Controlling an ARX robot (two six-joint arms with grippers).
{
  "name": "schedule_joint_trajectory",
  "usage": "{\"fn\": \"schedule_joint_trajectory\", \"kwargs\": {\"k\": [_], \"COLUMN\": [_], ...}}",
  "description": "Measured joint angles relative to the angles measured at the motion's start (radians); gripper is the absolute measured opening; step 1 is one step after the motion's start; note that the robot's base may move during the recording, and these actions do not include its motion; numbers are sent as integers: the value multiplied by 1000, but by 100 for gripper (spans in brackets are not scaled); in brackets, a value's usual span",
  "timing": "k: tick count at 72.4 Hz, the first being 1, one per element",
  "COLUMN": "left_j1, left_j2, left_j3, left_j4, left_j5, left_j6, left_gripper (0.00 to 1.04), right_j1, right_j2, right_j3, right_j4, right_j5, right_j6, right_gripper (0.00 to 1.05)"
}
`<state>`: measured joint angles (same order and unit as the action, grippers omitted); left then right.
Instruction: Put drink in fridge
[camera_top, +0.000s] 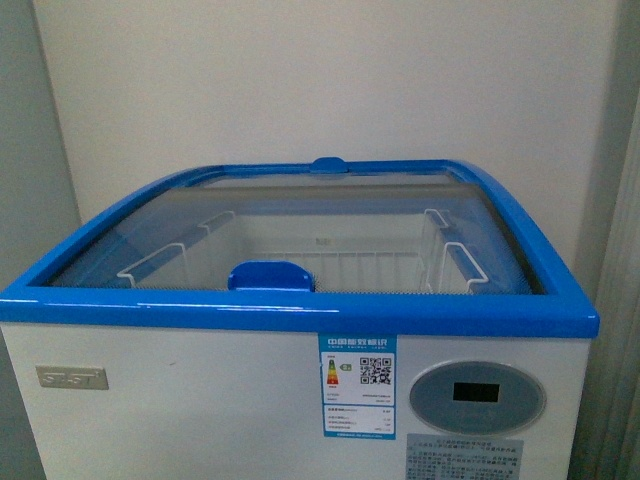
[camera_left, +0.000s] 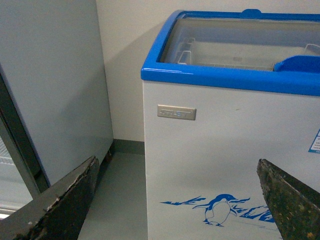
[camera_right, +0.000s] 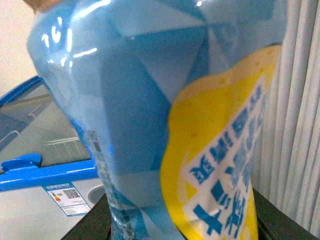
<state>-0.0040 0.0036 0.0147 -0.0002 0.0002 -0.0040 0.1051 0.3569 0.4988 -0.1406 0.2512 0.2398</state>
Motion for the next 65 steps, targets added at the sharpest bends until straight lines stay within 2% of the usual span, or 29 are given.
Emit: {"fn": "schedule_joint_trajectory", "kwargs": {"k": [6, 10, 15, 19, 29, 35, 44, 55, 65], "left_j1": [1, 0, 0, 1, -1, -17, -57, -116, -173], "left_j2": [21, 116, 260, 410, 715, 936, 1189, 1398, 1516], "left_j3": [16, 76, 111, 130, 225, 343, 544, 786, 993], "left_j4": [-45, -179, -182, -68, 227, 420, 543, 498, 336], "left_j5": [2, 7, 14, 43, 107, 160, 263, 394, 496], "left_j6": [-34, -150, -260, -319, -289, -188, 2, 282, 565], "left_gripper": [97, 97, 97, 97, 97, 97, 97, 97, 97], "right_j1": [0, 0, 0, 0, 0, 0, 0, 0, 0], "right_j2": [0, 0, 0, 0, 0, 0, 0, 0, 0], "right_j3": [0, 0, 0, 0, 0, 0, 0, 0, 0], "right_j4": [0, 0, 0, 0, 0, 0, 0, 0, 0], "right_j5": [0, 1, -1, 0, 0, 0, 0, 0, 0], "right_j6": [0, 0, 0, 0, 0, 0, 0, 0, 0], "right_gripper": [41, 41, 41, 41, 41, 41, 41, 41, 41]}}
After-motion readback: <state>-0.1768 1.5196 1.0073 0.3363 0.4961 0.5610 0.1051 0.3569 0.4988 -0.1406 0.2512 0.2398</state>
